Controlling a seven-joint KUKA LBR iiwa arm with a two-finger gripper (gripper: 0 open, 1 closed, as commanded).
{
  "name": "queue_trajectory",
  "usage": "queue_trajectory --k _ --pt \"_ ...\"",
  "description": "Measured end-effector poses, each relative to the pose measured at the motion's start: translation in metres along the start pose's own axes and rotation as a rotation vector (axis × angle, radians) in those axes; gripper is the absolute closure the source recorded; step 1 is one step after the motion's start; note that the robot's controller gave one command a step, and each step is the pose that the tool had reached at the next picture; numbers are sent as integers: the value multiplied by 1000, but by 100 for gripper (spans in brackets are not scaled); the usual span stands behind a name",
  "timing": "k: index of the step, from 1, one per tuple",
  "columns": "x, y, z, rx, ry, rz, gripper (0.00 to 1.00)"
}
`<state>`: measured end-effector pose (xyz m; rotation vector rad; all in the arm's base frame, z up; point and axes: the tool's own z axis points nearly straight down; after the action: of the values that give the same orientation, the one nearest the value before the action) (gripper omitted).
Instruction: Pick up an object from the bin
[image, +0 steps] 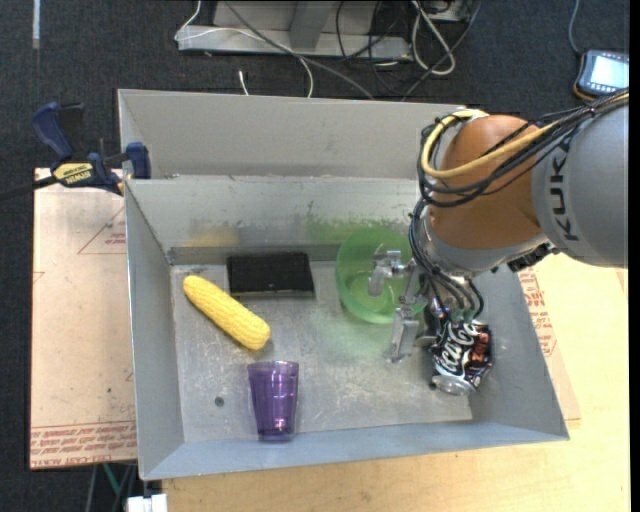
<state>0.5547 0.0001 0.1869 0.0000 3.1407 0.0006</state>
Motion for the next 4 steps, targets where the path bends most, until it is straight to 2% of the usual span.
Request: queue_trajectory --k 1,2,3,4 --pt "0 0 0 0 0 0 0" --pt "-5 16 75 -1 3 -115 0" --pt "64 15 59 1 -5 -154 0" --pt "63 15 59 1 -8 -155 0"
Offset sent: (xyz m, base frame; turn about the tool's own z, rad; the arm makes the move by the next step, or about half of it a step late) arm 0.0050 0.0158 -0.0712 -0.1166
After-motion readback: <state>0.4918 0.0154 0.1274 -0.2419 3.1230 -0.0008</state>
